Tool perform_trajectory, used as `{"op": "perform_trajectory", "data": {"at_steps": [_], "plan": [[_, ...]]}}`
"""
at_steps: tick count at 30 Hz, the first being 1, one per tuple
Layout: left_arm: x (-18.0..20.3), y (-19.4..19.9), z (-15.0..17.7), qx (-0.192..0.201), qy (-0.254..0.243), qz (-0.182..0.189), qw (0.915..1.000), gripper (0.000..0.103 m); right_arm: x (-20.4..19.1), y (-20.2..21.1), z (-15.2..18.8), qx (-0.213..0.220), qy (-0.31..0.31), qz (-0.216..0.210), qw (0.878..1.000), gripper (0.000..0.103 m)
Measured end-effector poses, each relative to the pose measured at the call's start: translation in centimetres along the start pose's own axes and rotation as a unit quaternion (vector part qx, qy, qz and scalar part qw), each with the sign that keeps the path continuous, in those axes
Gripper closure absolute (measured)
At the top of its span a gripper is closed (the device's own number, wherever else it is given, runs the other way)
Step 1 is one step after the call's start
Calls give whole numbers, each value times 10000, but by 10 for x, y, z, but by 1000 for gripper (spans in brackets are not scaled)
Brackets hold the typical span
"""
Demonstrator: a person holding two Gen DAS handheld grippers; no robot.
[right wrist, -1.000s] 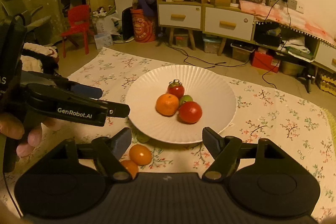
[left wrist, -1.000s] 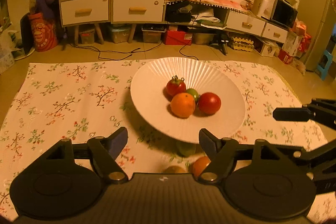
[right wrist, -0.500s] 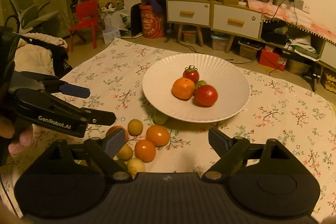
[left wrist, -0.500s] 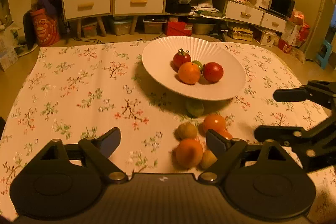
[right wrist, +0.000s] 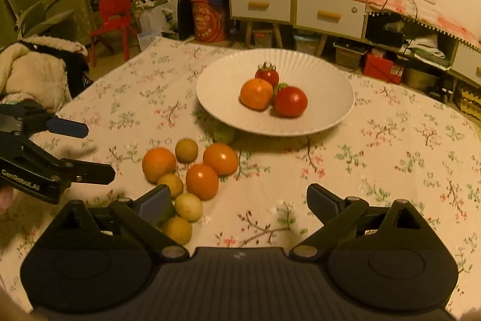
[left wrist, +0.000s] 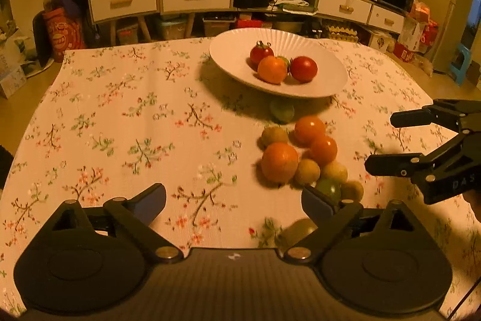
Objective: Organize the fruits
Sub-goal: 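Lift both grippers away from the plate toward the remaining fruits, then move the left gripper to an olive-brown fruit while the right gripper closes on a yellow fruit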
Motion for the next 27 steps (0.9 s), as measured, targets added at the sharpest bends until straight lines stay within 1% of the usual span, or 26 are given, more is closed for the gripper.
{"op": "perform_trajectory", "data": {"at_steps": [5, 9, 17, 22, 27], "plan": [[6, 0, 10, -93, -54, 116, 9999, 7, -9, 0, 11, -110, 195, -71, 9997, 6], [14, -3, 19, -219, -247, 145, 9993, 7, -15, -1, 20, -226, 259, -141, 9993, 6], [24, -12, 35, -427, -393, 245, 9980, 7, -23, -7, 34, -406, 372, -137, 9984, 6], [30, -18, 43, -545, -489, 278, 9969, 7, -28, -8, 37, -394, 443, -139, 9981, 6], [38, -20, 44, -531, -654, 364, 9958, 9, -31, -8, 37, -333, 524, -111, 9980, 7]]}}
Point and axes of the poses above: each gripper's, at about its wrist camera, not at the fingertips, and y roughly against the way its jaws point, x to its right, z to its underside, the point moved 10 cm from there along -y, roughly the way its jaws point, and after that the axes turned 12 degrees about z, right-handed, at the moved point
